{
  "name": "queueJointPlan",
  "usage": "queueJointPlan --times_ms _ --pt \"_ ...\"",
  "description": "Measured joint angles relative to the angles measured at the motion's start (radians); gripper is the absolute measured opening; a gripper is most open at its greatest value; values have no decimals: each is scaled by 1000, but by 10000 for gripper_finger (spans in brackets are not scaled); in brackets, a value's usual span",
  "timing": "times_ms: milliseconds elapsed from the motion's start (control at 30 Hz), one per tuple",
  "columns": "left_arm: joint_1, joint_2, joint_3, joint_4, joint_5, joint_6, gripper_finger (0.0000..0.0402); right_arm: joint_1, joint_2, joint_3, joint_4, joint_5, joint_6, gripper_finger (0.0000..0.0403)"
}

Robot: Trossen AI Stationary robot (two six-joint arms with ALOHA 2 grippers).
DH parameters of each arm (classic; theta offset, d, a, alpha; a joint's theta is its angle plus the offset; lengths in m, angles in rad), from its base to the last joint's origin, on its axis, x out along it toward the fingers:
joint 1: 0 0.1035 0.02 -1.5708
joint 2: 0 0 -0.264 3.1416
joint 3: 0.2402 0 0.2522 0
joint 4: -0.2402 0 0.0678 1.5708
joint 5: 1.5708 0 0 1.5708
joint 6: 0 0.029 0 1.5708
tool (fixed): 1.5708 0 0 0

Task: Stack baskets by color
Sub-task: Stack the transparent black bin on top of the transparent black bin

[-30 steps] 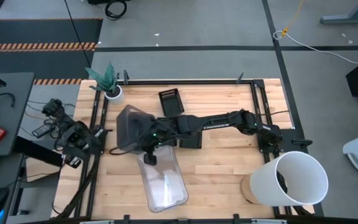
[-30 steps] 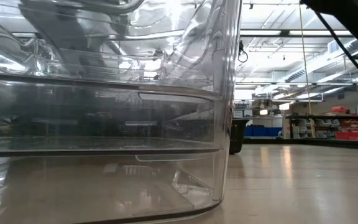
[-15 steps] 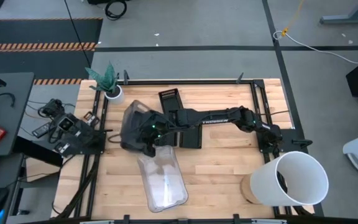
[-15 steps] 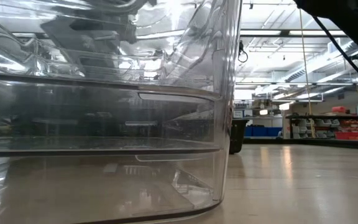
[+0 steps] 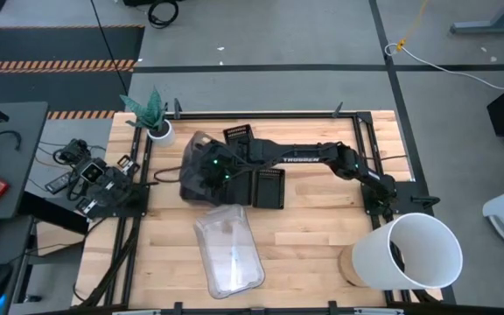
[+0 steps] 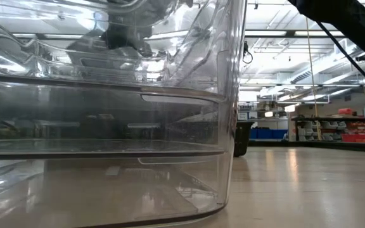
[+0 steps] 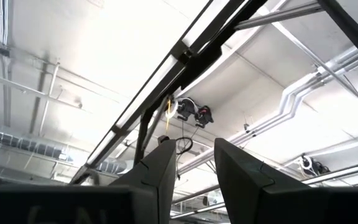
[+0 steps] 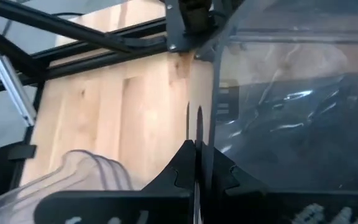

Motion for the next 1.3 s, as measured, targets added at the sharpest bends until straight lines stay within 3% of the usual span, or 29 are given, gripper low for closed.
queueJointPlan --times_ms 300,500,667,967,1300 --pt "0 0 0 0 0 0 117 -65 0 0 -63 5 -111 9" --pt "0 0 0 -5 0 2 117 -46 0 0 -157 164 -152 9" --pt "0 0 0 -30 0 40 117 -30 0 2 -183 175 -192 9" --pt "0 0 0 -34 -8 61 117 -25 0 -13 -292 206 -47 9" --pt "0 0 0 -56 -22 60 117 -57 0 -13 -385 199 7 10"
